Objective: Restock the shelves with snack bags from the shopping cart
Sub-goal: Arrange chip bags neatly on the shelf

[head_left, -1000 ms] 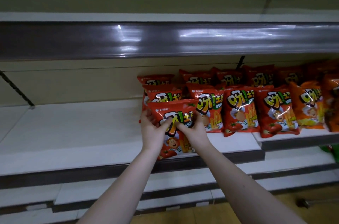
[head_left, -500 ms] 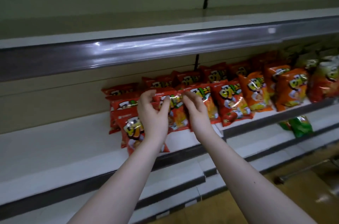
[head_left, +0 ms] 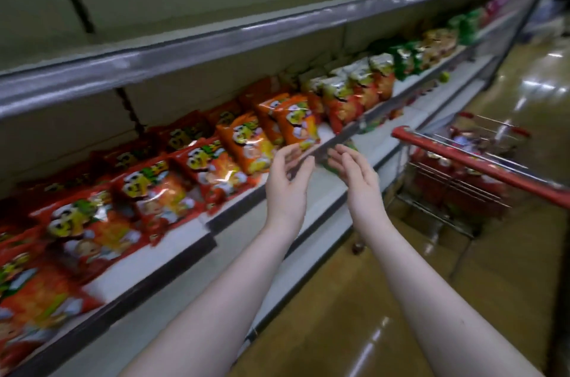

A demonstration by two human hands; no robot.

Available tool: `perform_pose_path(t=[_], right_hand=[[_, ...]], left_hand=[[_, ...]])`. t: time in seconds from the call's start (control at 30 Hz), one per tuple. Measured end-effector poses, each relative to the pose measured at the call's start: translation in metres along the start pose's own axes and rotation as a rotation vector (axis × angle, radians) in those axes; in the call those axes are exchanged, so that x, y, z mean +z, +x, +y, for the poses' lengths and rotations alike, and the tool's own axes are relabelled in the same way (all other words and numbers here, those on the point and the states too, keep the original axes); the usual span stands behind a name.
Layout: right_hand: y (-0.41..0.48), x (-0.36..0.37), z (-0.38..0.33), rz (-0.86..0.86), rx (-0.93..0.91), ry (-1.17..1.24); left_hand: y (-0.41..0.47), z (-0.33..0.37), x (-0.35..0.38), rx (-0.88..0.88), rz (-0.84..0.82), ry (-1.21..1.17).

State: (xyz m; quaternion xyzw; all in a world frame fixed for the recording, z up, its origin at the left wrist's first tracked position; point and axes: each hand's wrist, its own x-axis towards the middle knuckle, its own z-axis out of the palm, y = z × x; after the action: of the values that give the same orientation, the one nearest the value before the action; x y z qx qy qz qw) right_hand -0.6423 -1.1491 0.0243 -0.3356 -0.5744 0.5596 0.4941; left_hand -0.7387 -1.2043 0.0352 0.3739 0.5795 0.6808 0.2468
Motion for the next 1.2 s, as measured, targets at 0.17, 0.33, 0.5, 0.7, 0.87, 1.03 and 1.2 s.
perform_pose_path(t=[0.17, 0.33, 0.5, 0.7, 0.87, 1.03, 1.2], right_hand=[[0.005, -0.163, -0.008, 0.217, -0.019, -0.006], [0.000, -0.271, -0.012, 0.373, 0.016, -0.030], [0.007, -0.352, -0.009, 0.510, 0.063, -0.064], [0.076, -0.444, 0.012, 0.613, 0.083, -0.095], [0.137, -0.490, 0.026, 0.625, 0.149, -0.101], [0.198, -0.537, 0.046, 0.599, 0.234, -0.130], [0.246, -0.581, 0.066, 0.540, 0.288, -0.129]], left_hand=[[-0.032, 0.000, 0.162, -0.066, -0.167, -0.081], [-0.056, -0.016, 0.267, -0.134, -0.320, -0.141], [-0.063, -0.034, 0.347, -0.171, -0.469, -0.106], [-0.020, -0.064, 0.464, -0.203, -0.552, -0.106], [0.024, -0.086, 0.531, -0.272, -0.512, -0.131], [0.068, -0.104, 0.594, -0.318, -0.470, -0.124], [0.098, -0.132, 0.638, -0.372, -0.389, -0.050]])
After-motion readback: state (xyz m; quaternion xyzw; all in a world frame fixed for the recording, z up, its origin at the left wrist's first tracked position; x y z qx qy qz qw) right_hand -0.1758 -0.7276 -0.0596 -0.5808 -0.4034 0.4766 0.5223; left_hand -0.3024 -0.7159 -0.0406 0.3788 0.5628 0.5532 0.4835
